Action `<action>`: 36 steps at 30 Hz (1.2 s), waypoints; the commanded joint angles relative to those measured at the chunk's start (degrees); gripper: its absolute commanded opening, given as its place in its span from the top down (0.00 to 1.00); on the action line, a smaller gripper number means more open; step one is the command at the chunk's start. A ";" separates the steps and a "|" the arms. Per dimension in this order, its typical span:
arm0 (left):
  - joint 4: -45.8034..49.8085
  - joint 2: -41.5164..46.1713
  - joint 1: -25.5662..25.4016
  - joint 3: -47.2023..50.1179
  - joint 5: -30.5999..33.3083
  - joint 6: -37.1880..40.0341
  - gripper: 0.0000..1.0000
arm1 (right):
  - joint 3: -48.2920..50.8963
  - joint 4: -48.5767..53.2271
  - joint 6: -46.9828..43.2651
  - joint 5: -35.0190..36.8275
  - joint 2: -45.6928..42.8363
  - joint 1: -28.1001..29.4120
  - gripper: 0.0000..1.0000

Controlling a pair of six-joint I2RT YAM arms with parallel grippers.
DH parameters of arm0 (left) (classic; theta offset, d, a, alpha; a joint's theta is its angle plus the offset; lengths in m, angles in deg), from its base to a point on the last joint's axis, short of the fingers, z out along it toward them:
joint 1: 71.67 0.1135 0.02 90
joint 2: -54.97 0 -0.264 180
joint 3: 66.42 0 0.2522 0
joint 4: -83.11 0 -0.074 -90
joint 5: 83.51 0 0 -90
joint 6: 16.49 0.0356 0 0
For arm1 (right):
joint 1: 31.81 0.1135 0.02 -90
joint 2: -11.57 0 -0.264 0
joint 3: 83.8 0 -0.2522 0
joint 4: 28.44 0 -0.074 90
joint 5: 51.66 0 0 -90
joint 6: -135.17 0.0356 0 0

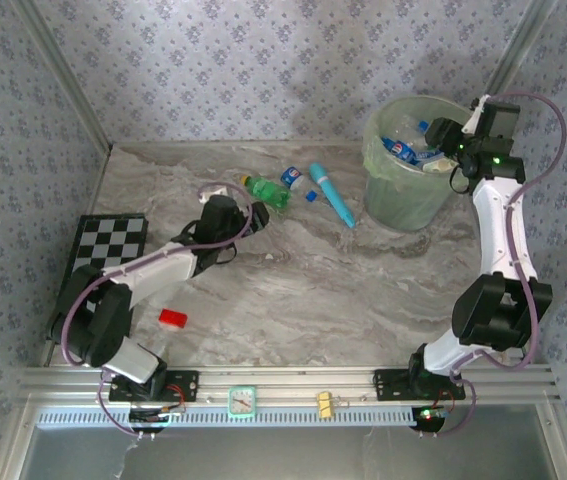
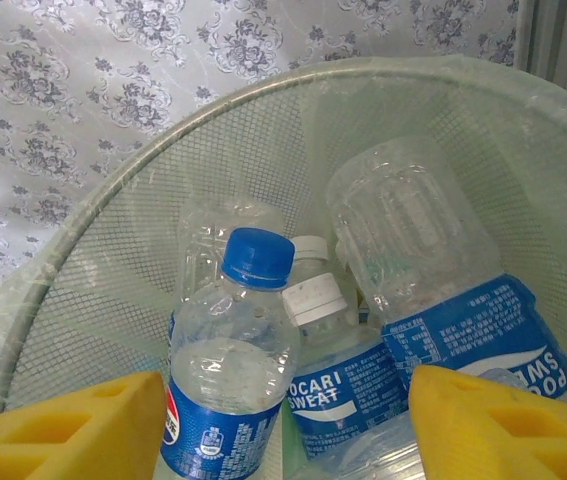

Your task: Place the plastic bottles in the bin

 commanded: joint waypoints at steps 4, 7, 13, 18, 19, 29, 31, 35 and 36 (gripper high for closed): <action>5.42 -5.46 3.31 -9.14 -2.59 -1.27 0.01 | -1.53 0.57 0.75 -0.70 -3.09 1.29 0.26; 8.15 -9.70 4.34 -13.86 -3.27 -4.14 0.01 | -0.67 -0.47 0.19 1.15 -6.71 3.28 0.19; 9.79 -18.74 4.57 -21.68 -6.14 -13.77 0.03 | 2.78 -1.74 -1.41 4.54 -14.06 8.54 0.00; 13.37 -24.68 3.75 -27.59 -5.01 -17.83 0.04 | 6.97 -4.16 -0.90 4.69 -19.47 12.53 0.00; 14.30 -25.41 3.38 -28.69 -4.15 -17.79 0.04 | 7.52 -4.37 -0.91 4.75 -20.09 13.09 0.00; 22.12 -33.54 0.77 -38.87 -0.82 -18.18 0.04 | 11.52 -6.06 -1.93 6.67 -24.06 18.69 0.00; 23.53 -35.10 0.40 -40.72 -0.72 -18.25 0.04 | 11.55 -5.87 -2.19 6.75 -24.23 18.89 0.00; 25.98 -37.97 0.13 -43.95 0.10 -18.09 0.04 | 11.96 -5.98 -2.37 7.02 -24.49 19.11 0.00; 26.52 -38.75 0.09 -44.73 0.32 -17.88 0.04 | 12.05 -5.97 -2.48 7.02 -24.58 19.24 0.00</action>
